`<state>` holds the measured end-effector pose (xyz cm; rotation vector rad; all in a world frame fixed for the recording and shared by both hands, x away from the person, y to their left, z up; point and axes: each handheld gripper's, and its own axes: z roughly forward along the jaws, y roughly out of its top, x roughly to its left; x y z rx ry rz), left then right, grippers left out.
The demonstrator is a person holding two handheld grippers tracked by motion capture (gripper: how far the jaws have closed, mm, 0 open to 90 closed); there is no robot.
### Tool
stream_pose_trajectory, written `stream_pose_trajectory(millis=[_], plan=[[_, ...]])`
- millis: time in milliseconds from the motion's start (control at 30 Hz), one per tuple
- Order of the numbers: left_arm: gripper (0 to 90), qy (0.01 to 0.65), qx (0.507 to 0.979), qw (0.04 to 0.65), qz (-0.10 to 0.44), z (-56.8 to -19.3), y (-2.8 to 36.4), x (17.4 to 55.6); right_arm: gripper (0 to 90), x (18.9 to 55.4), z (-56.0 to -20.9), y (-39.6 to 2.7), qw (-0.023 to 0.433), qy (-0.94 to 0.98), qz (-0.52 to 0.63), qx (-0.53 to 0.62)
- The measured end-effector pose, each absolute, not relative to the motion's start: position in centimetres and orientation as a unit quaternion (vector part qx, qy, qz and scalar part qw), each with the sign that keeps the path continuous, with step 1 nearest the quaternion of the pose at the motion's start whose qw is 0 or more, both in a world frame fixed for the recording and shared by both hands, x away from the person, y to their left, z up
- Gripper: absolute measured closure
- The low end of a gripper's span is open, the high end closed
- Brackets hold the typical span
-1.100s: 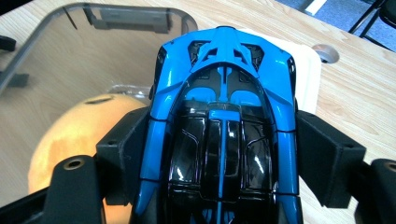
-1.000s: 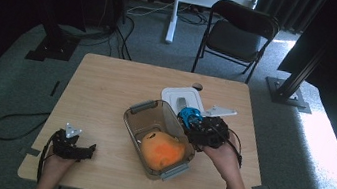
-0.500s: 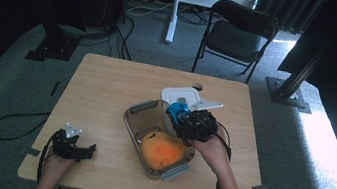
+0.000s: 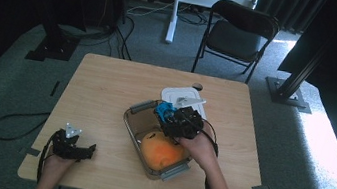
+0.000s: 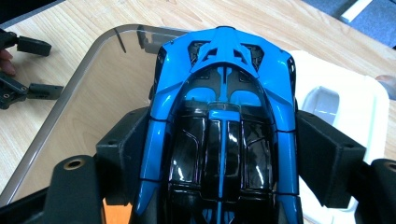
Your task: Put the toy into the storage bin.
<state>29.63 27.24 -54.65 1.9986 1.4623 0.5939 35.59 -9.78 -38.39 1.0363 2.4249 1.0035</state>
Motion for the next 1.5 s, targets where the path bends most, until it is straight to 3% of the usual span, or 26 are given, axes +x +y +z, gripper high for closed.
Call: stream_pose_trajectory(millis=[667, 1500], plan=[[0.9, 0.549, 0.750, 0.293, 0.224, -54.7, 27.2, 29.6, 24.8, 36.5, -41.3, -8.9, 0.130, 0.857, 0.331, 0.373], [0.9, 0.549, 0.750, 0.293, 0.224, -54.7, 27.2, 29.6, 23.8, 36.6, -42.1, -8.0, 0.124, 0.869, 0.298, 0.374]])
